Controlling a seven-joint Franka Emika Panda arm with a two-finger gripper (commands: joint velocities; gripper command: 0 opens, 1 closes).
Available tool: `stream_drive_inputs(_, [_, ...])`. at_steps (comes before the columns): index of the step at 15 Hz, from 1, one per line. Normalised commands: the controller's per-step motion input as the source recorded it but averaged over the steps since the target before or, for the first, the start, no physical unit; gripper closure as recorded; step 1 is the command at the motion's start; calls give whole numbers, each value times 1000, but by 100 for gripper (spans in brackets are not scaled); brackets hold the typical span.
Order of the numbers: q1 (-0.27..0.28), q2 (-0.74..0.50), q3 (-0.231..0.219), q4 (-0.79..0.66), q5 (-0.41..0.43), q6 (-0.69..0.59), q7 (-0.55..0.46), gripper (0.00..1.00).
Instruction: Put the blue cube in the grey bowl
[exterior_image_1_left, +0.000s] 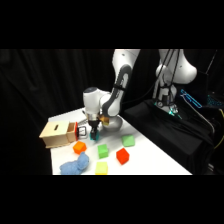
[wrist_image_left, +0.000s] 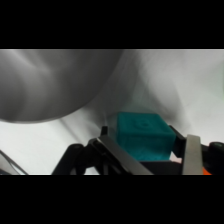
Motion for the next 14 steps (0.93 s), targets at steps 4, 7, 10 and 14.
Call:
stream_drive_inputs(4, [87,-46,-56,-47,97,144,-24,66])
stream_drive_inputs(7, [28,-194,-23,-86,127,-81,-70,71])
stream_drive_inputs(10, [32,-396,-40,-175,93,-227,-93,74])
stream_drive_inputs(14, [43,-470,-71,-201,29,-282,-68,74])
